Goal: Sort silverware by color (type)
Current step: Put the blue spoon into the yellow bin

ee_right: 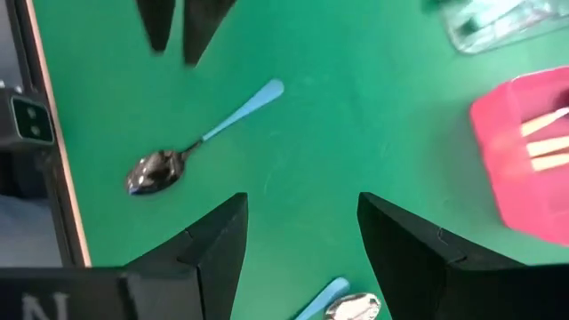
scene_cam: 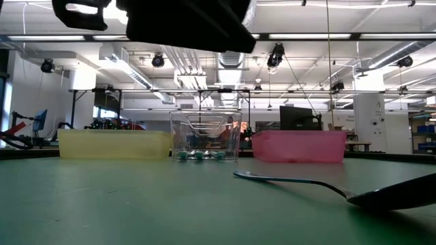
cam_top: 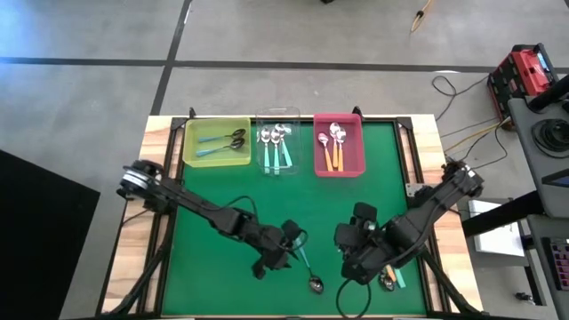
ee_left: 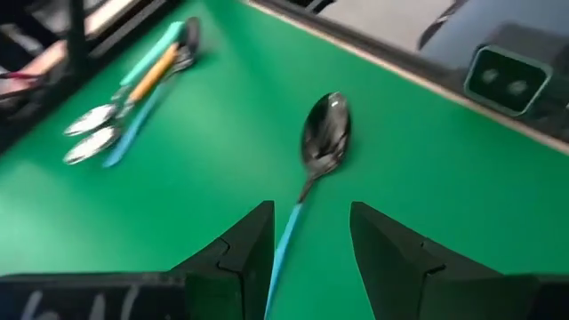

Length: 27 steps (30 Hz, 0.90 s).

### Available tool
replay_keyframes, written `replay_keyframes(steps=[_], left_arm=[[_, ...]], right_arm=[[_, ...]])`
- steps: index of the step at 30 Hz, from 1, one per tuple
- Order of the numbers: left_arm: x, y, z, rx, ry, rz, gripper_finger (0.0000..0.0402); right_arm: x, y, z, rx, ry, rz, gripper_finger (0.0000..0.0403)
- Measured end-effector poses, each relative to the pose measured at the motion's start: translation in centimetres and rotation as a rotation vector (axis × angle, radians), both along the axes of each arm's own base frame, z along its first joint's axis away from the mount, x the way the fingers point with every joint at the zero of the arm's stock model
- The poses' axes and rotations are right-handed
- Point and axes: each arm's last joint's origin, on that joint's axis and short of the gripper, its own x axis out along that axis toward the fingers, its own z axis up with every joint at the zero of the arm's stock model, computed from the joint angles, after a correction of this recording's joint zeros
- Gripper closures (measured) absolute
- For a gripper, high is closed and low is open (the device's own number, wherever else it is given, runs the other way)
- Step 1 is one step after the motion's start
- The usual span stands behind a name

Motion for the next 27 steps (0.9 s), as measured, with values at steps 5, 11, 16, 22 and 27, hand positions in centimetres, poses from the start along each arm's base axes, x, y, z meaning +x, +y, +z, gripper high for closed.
replay_keyframes(steps=[5,11,16,22,27], left_arm=[[1.7,0.5,-1.3,-0.074,0.052,-0.058,0.027],[3.7,0.5,-3.5,-0.061,0.086,-0.072,0.027],[5.4,0.0,-5.1,-0.033,0.089,-0.093,0.027],[6.2,0.0,-6.6,-0.024,0.116,-0.097,0.027],[6.7,0.7,-6.7,-0.03,0.113,-0.082,0.027]], right_arm=[[-1.1,-1.0,1.2,-0.004,-0.074,-0.014,0.0197],[-1.9,-1.8,1.9,-0.024,-0.125,-0.043,0.0197],[-2.2,-2.0,2.1,-0.027,-0.134,-0.047,0.0197],[-2.1,-2.0,2.1,-0.038,-0.141,-0.051,0.0197],[-2.1,-2.0,2.0,-0.041,-0.139,-0.052,0.0197]])
